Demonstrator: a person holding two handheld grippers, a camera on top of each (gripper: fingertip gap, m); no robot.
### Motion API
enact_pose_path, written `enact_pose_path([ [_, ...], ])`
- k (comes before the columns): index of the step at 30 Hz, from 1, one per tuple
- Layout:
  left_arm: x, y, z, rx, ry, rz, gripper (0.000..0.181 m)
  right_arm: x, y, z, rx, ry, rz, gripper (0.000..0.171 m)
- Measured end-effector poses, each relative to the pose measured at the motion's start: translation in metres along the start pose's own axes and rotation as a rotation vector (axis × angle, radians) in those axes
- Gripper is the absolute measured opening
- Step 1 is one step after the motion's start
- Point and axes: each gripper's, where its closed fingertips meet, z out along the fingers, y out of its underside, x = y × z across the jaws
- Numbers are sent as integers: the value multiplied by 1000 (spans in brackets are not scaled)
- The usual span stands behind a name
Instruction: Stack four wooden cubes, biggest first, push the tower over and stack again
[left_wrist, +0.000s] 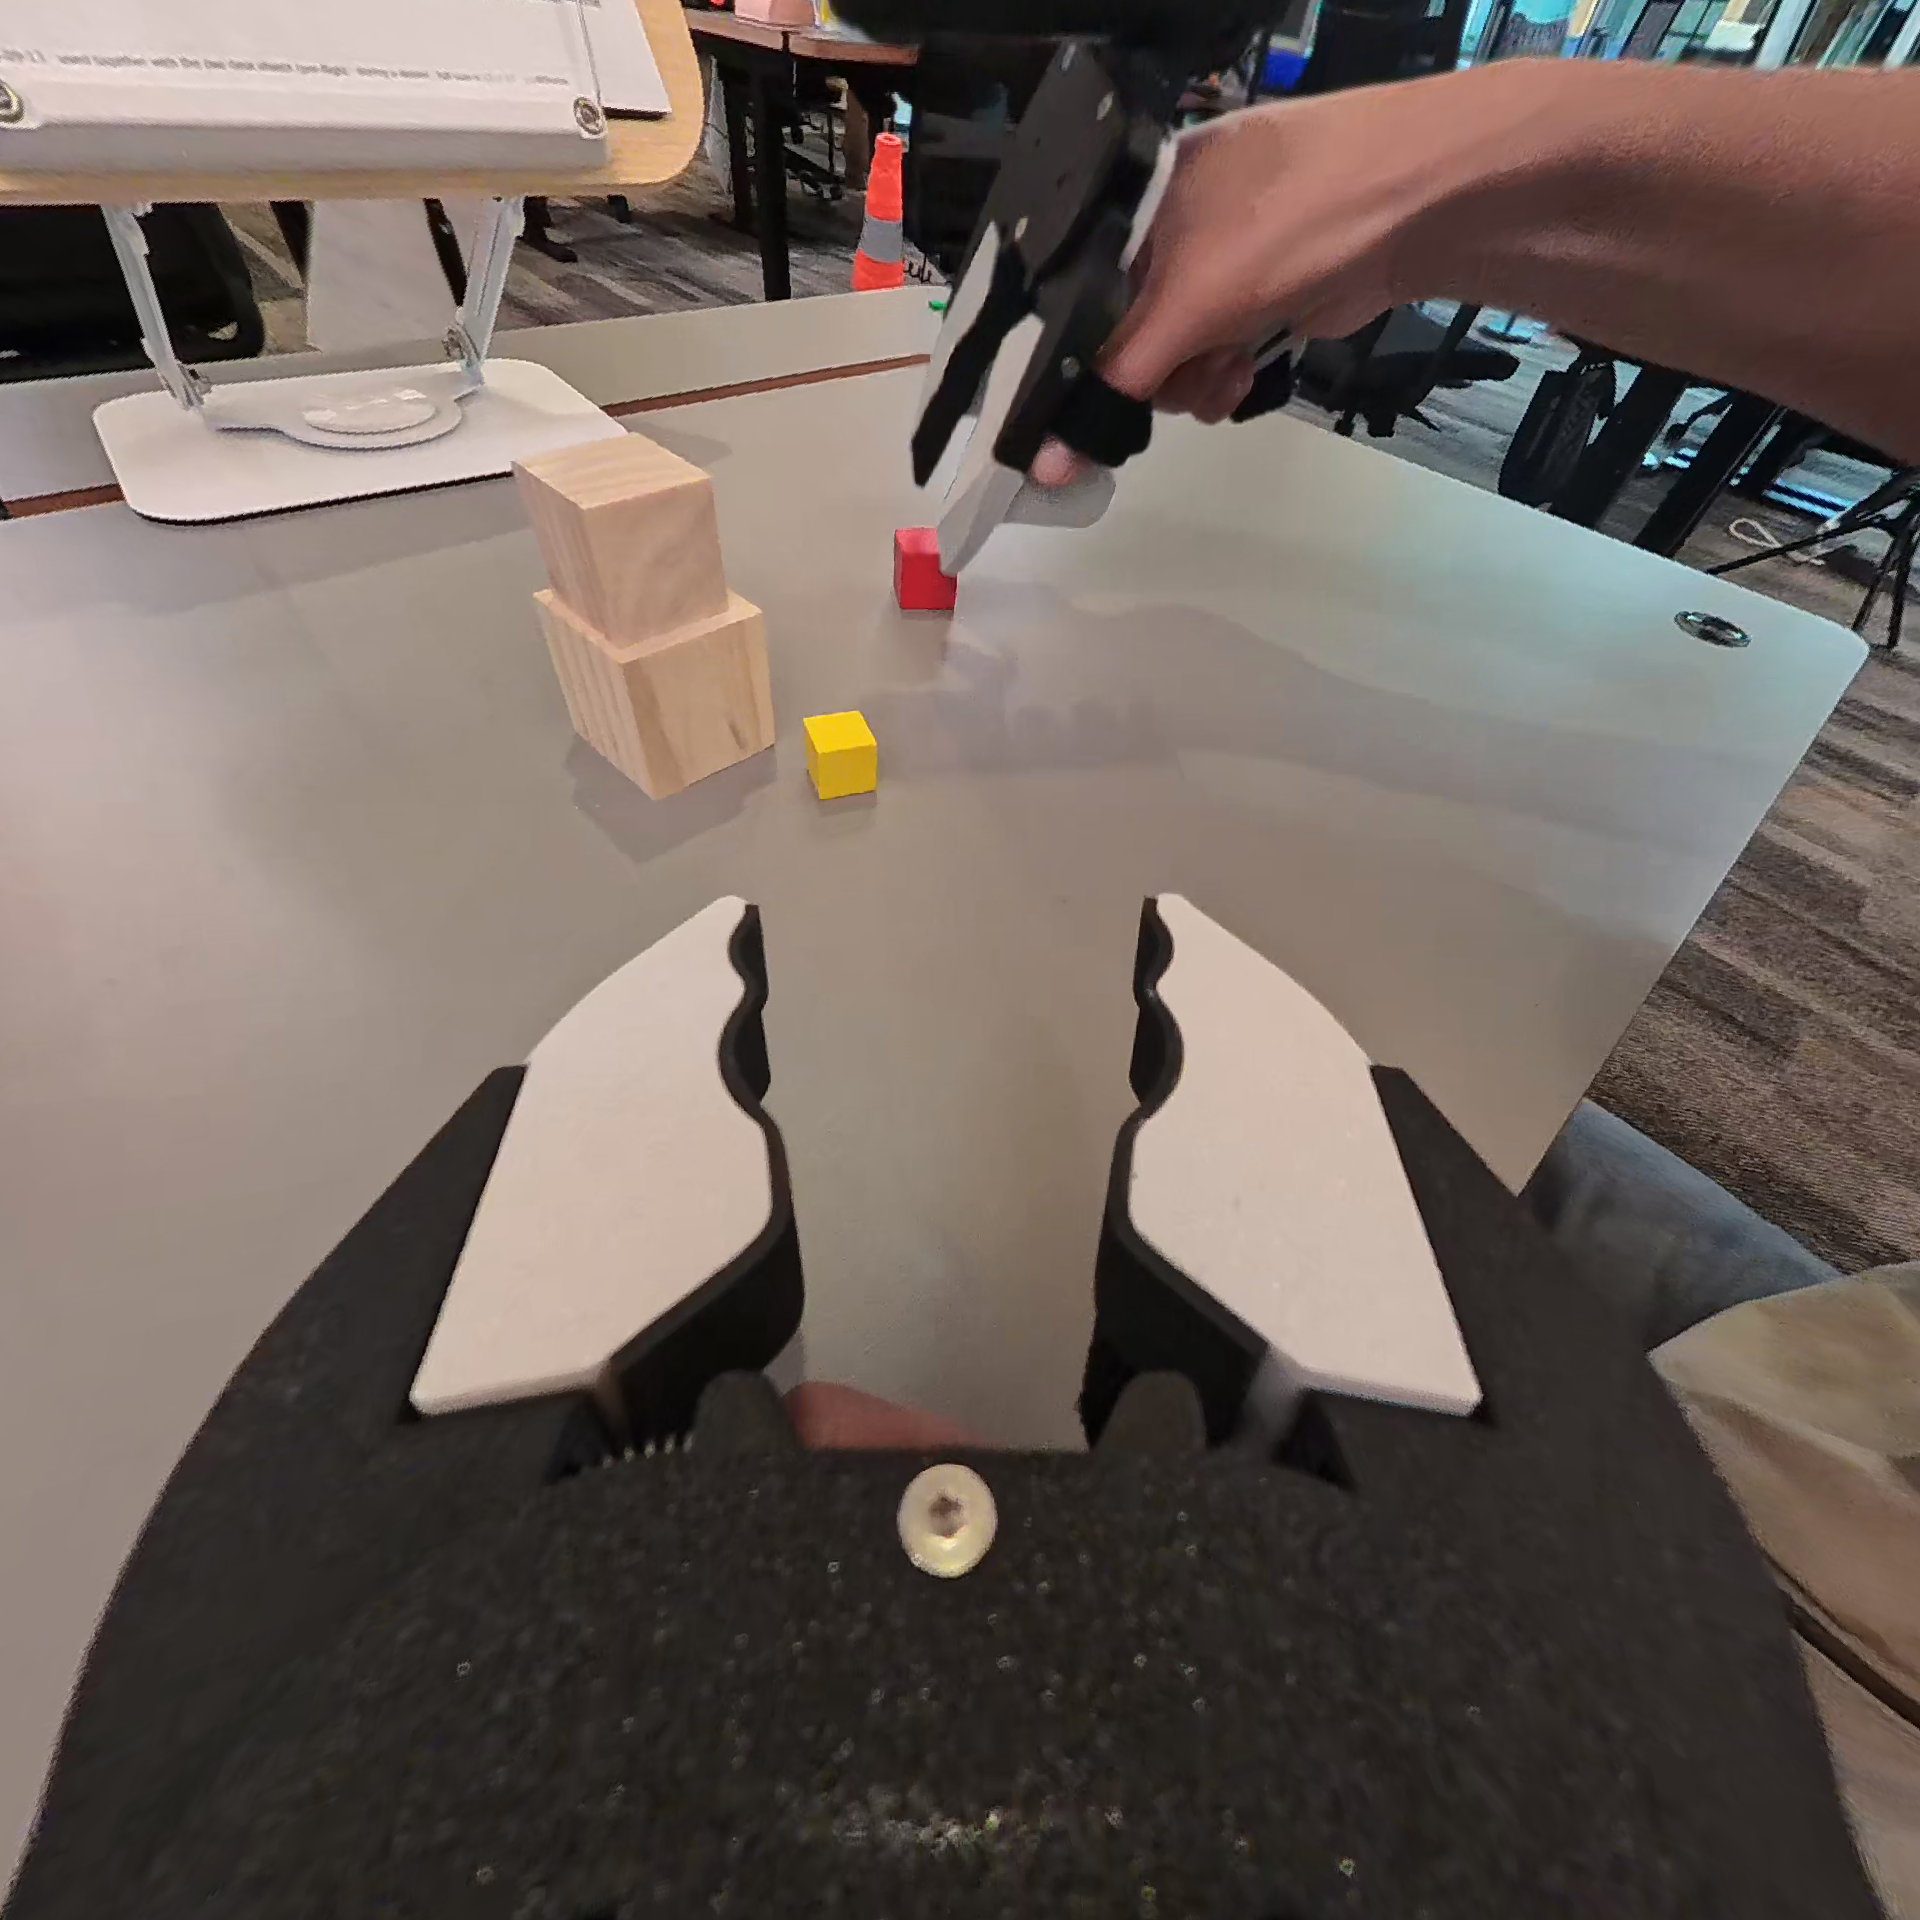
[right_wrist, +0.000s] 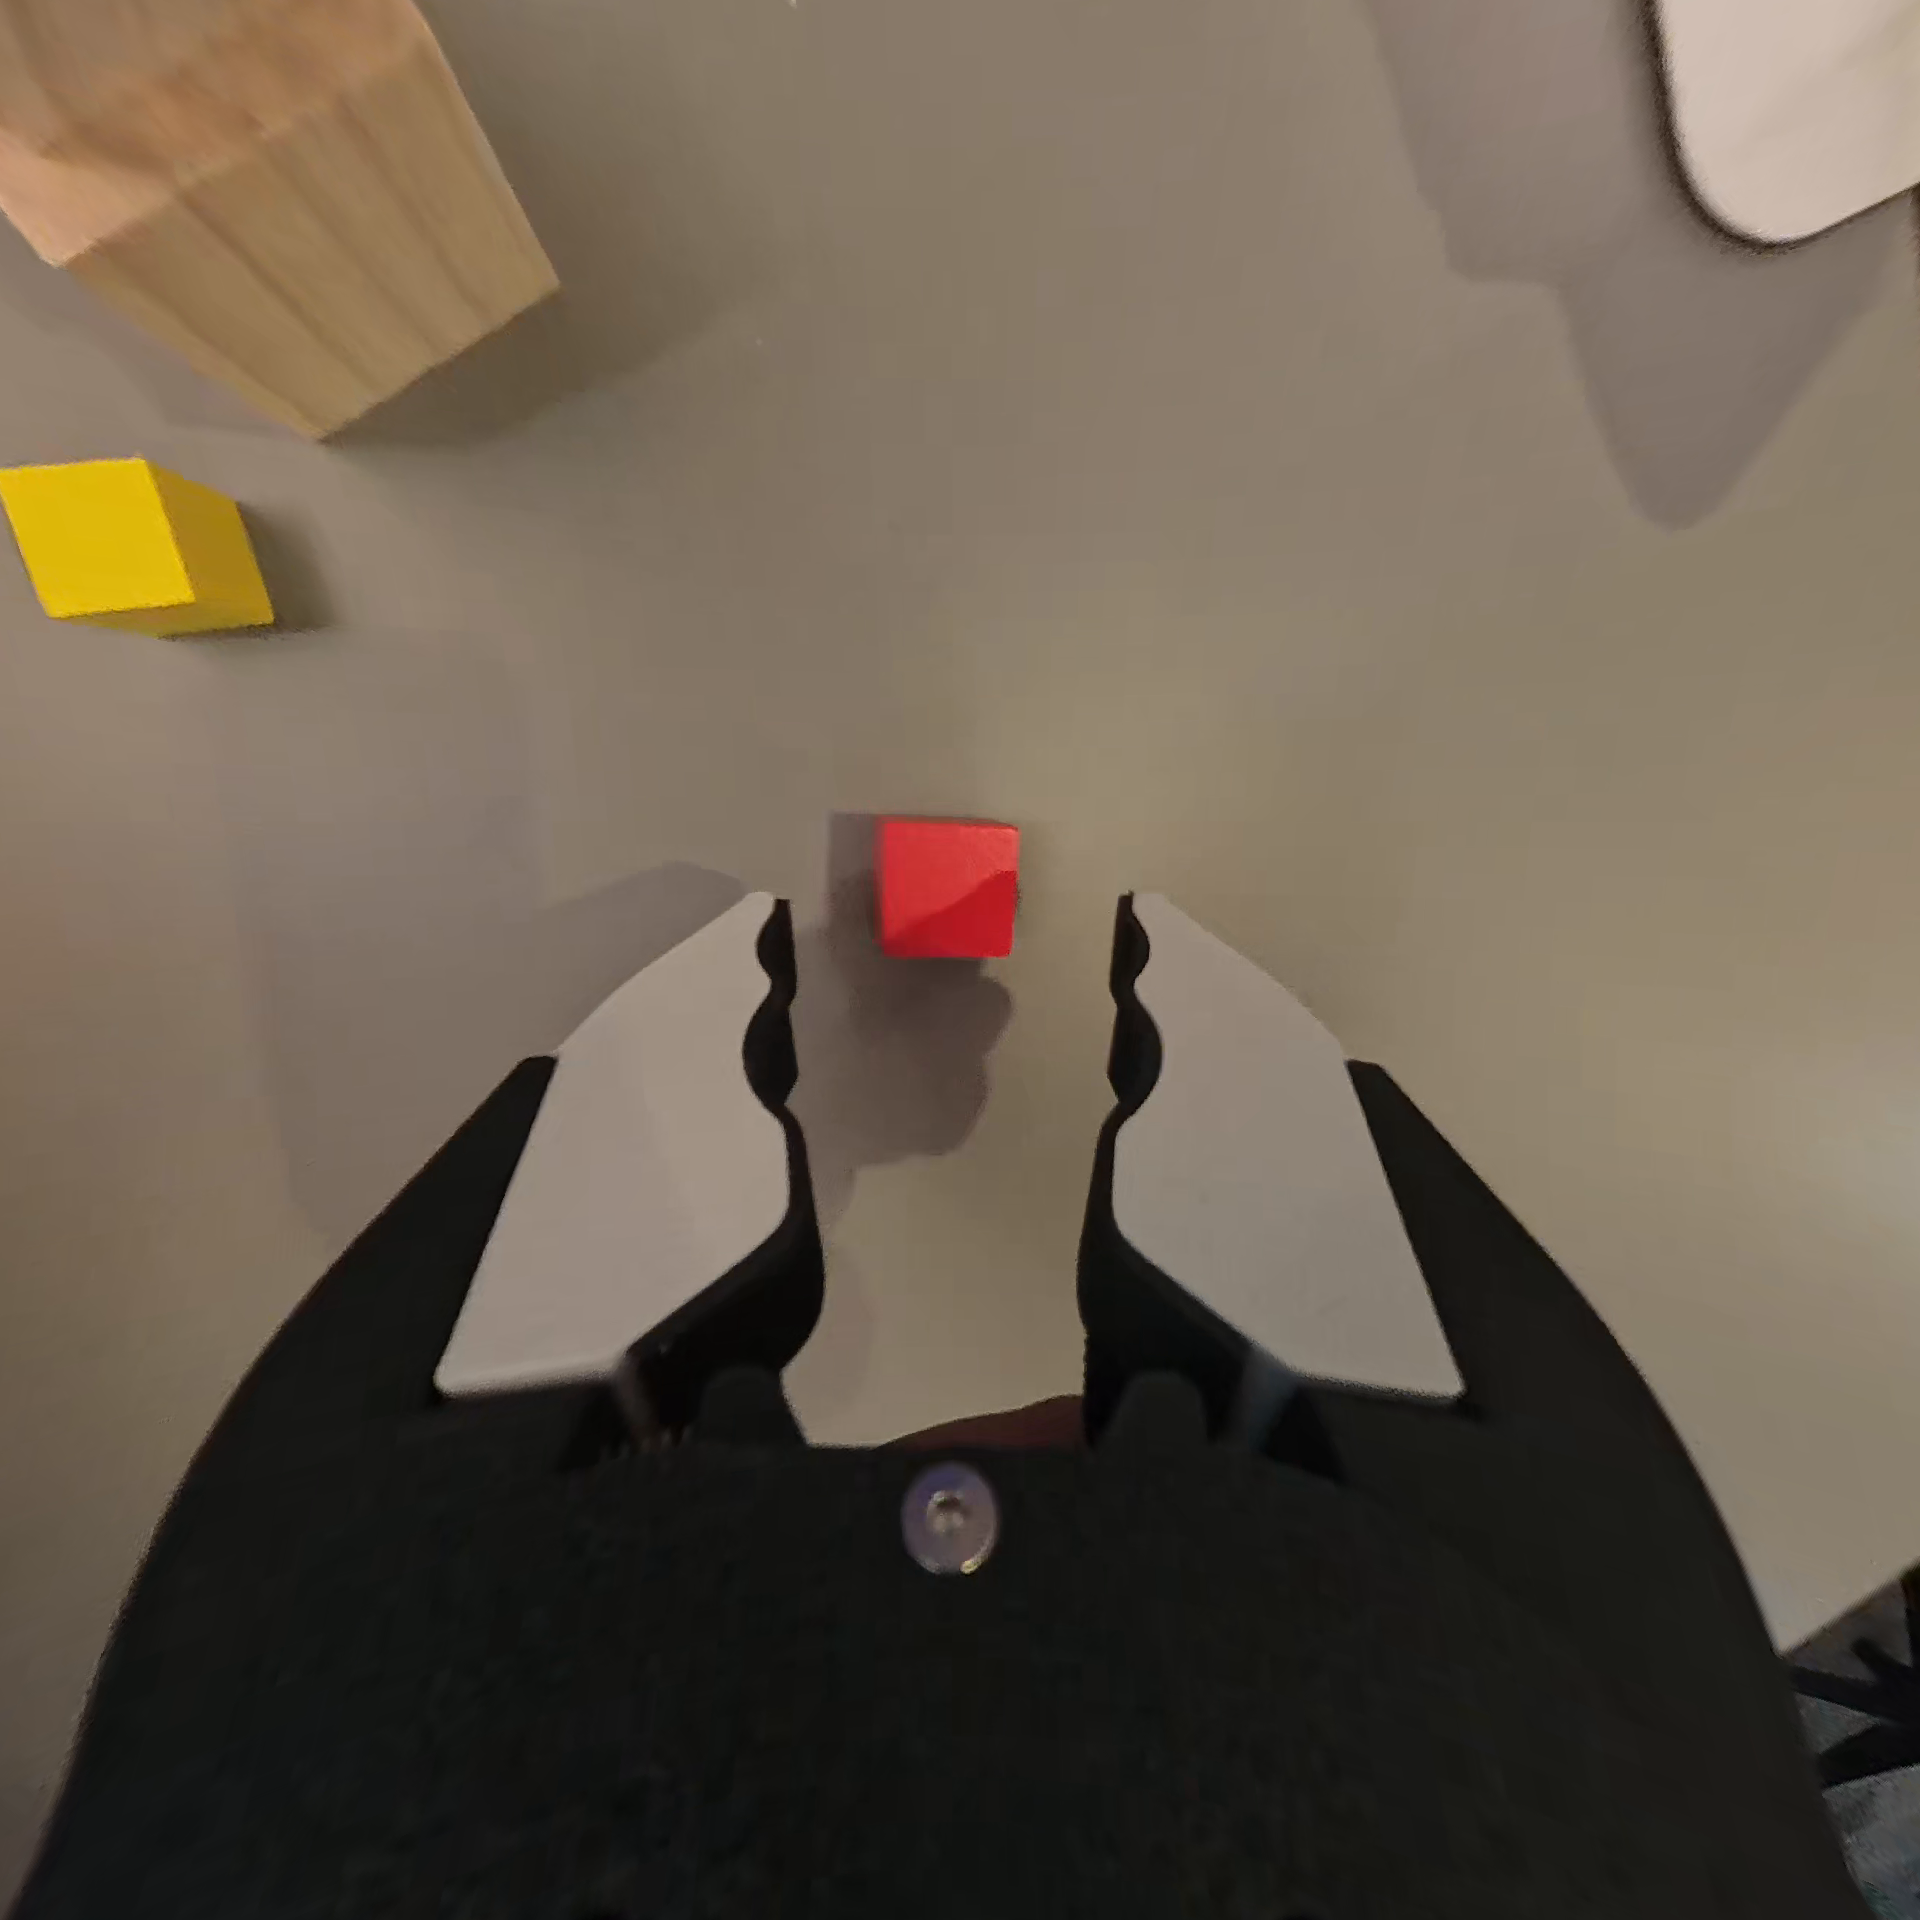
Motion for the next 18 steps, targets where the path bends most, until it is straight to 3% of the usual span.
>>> enact_pose_path([
  [6, 1, 1, 0, -1, 12, -4, 68, -3, 7, 22, -56, -21, 4, 51],
  [8, 0, 0, -1, 2, 13, -8, 67, -2, 6, 23, -53, -30, 11, 44],
  [9, 0, 0, 0, 2, 14, -10, 67, -2, 6, 23, -57, -33, 7, 31],
  [11, 0, 0, 0, -1, 17, -11, 67, -1, 4, 20, -64, -29, -22, 29],
  [14, 0, 0, 0, 0, 14, -7, 67, 1, -19, -5, 5, 2, -134, 29],
  [18, 0, 1, 0, -3, 16, -9, 66, -18, -80, -60, 185, 1, -402, 29],
])
